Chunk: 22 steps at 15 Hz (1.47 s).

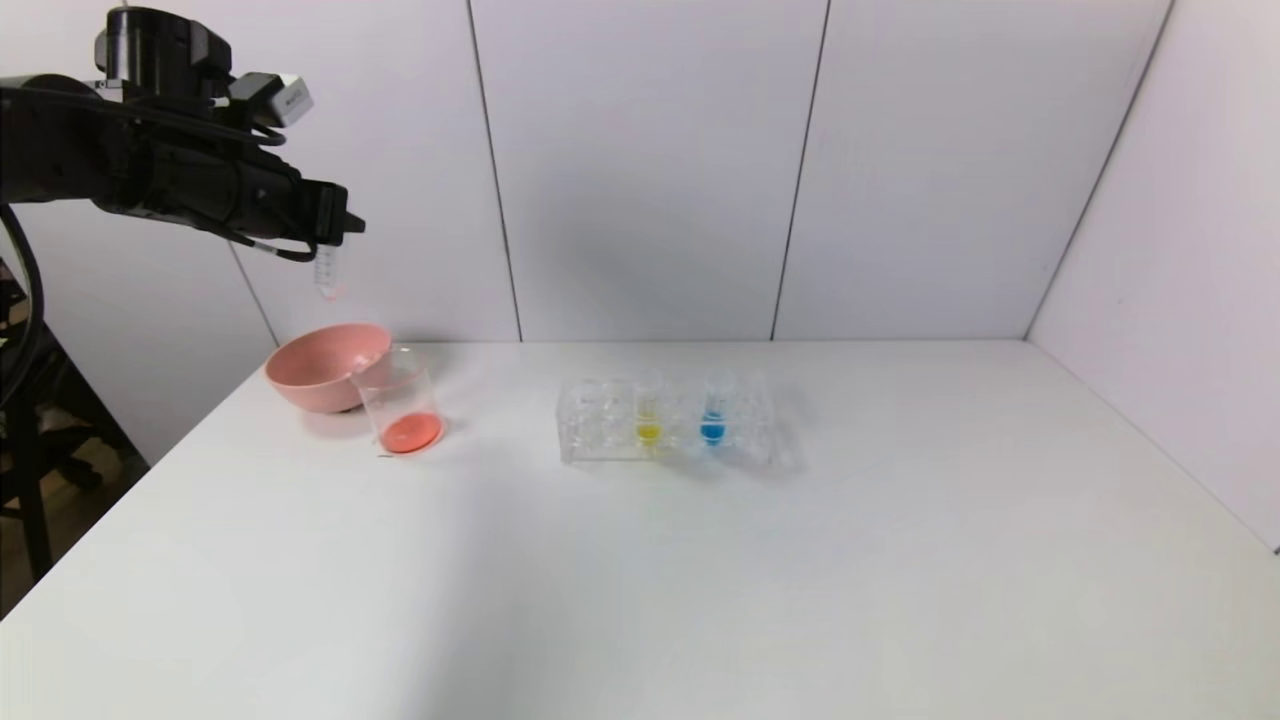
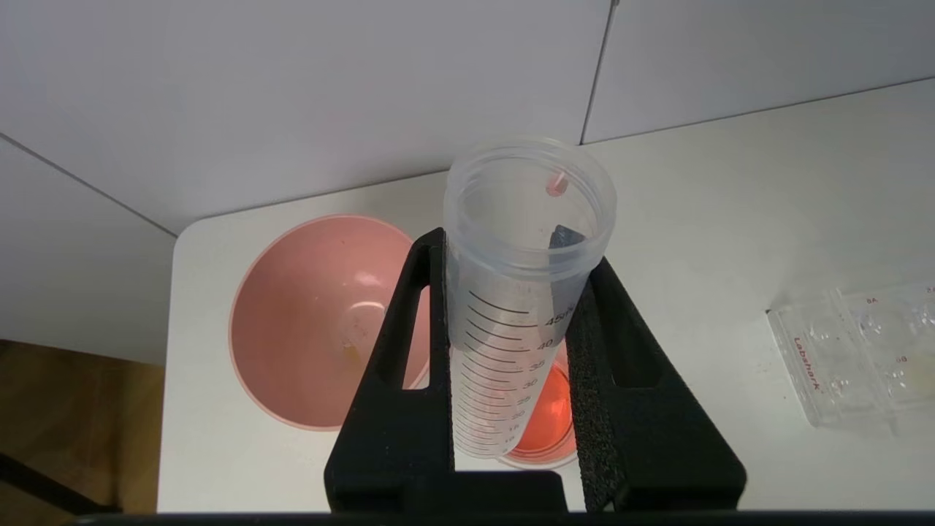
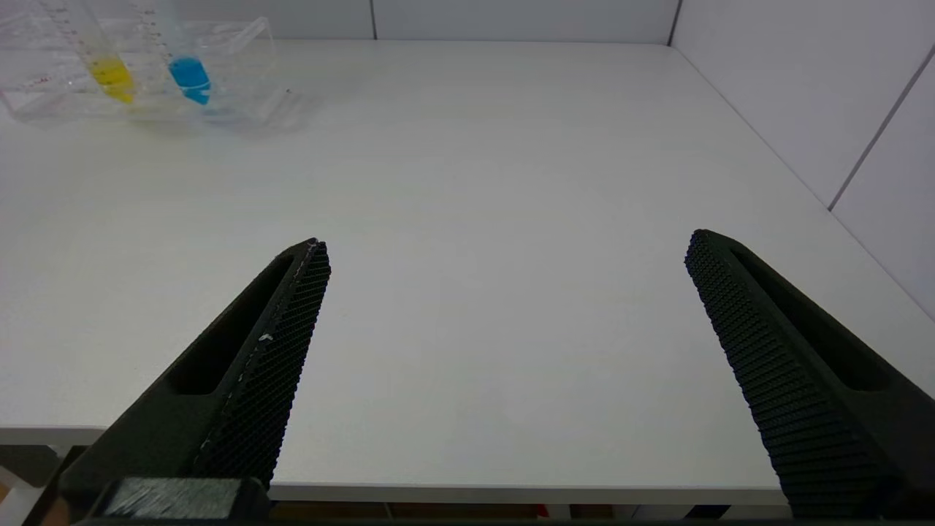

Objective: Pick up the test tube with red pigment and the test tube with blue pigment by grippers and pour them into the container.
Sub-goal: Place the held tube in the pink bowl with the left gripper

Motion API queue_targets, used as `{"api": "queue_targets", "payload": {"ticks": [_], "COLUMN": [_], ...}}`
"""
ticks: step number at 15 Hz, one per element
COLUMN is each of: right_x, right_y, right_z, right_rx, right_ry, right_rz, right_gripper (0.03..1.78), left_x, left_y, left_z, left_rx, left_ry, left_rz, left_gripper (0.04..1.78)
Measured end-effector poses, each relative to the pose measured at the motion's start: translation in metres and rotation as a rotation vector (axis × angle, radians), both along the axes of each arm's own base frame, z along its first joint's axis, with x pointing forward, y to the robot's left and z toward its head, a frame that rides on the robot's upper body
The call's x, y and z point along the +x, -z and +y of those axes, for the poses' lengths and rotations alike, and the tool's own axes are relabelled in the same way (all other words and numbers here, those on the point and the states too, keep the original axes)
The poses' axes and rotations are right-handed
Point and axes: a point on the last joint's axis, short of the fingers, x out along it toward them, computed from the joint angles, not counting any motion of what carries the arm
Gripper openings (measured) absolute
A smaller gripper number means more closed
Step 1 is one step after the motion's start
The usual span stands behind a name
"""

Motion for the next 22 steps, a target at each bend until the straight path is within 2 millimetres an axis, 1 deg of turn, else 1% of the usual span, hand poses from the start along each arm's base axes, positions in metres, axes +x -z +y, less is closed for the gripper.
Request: {"api": "queue_targets", "payload": {"ticks": [2, 4, 8, 12, 16, 22], "right_x": [0.0, 0.0, 0.0, 0.0, 0.0, 0.0], "right_y": [0.0, 0.0, 0.0, 0.0, 0.0, 0.0], "right_z": [0.0, 0.0, 0.0, 0.0, 0.0, 0.0], "right_rx": [0.0, 0.0, 0.0, 0.0, 0.0, 0.0], "right_ry": [0.0, 0.0, 0.0, 0.0, 0.0, 0.0], "right_rz": [0.0, 0.0, 0.0, 0.0, 0.0, 0.0], "right_gripper": [1.77, 1.77, 1.77, 1.77, 1.77, 1.77], "left_x": [0.007, 0.018, 0.045, 0.059, 0.064, 0.065], "left_y": [0.011, 0.028, 0.063, 0.092, 0.108, 0.116], "left_z": [0.005, 0.011, 0.025, 0.043, 0.055, 0.072], "left_rx": [-0.025, -0.054, -0.054, -0.037, -0.015, 0.003], "left_ry": [-0.025, -0.049, -0.082, -0.12, -0.138, -0.164], "left_rz": [0.007, -0.012, -0.108, -0.075, -0.041, -0.022], "left_gripper": [0.46, 0.46, 0.46, 0.46, 0.46, 0.48]}}
